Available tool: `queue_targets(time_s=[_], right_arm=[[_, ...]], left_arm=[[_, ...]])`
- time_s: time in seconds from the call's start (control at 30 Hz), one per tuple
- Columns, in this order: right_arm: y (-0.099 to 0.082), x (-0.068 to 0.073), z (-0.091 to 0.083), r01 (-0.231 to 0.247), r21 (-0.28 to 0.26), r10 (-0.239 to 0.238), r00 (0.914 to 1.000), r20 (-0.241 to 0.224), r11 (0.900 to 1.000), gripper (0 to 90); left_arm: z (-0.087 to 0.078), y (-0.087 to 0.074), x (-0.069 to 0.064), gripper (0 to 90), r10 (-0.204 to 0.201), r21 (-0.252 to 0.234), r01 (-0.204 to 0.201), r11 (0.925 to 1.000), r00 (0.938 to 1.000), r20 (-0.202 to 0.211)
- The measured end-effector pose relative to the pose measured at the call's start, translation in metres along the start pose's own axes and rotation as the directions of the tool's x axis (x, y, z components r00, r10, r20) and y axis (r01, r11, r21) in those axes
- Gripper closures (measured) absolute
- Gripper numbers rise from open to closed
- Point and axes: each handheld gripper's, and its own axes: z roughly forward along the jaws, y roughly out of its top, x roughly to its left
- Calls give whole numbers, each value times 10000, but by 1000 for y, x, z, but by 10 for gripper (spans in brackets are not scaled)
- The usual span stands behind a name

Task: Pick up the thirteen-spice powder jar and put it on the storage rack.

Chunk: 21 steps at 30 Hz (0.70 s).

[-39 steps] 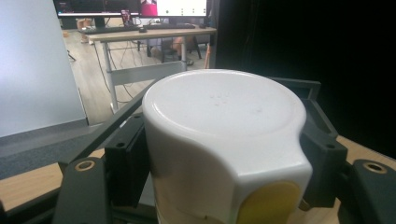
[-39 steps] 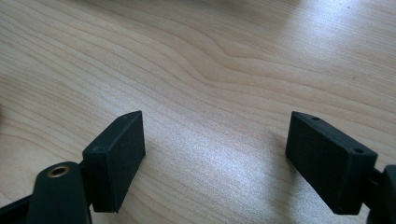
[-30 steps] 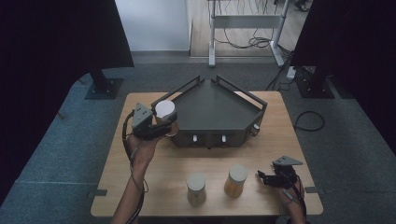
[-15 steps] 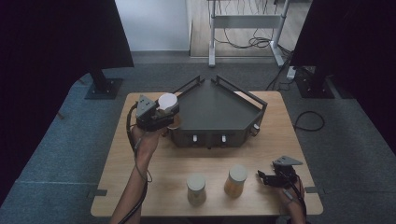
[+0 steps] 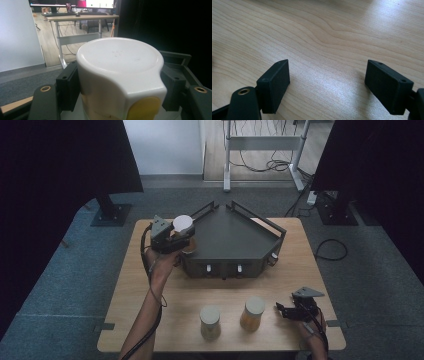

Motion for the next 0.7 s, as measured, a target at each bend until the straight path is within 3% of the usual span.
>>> queue_targets(time_s=[0.5, 0.7], right_arm=[[0, 0, 0, 21, 5, -21, 10000, -4, 10000, 195], [0, 0, 0, 22, 5, -22, 10000, -12, 10000, 196]], left_arm=[[21, 1, -2, 302, 121, 137, -119, 9998, 9997, -201], [26, 0, 1, 302, -2, 169, 7, 9999, 9997, -255]])
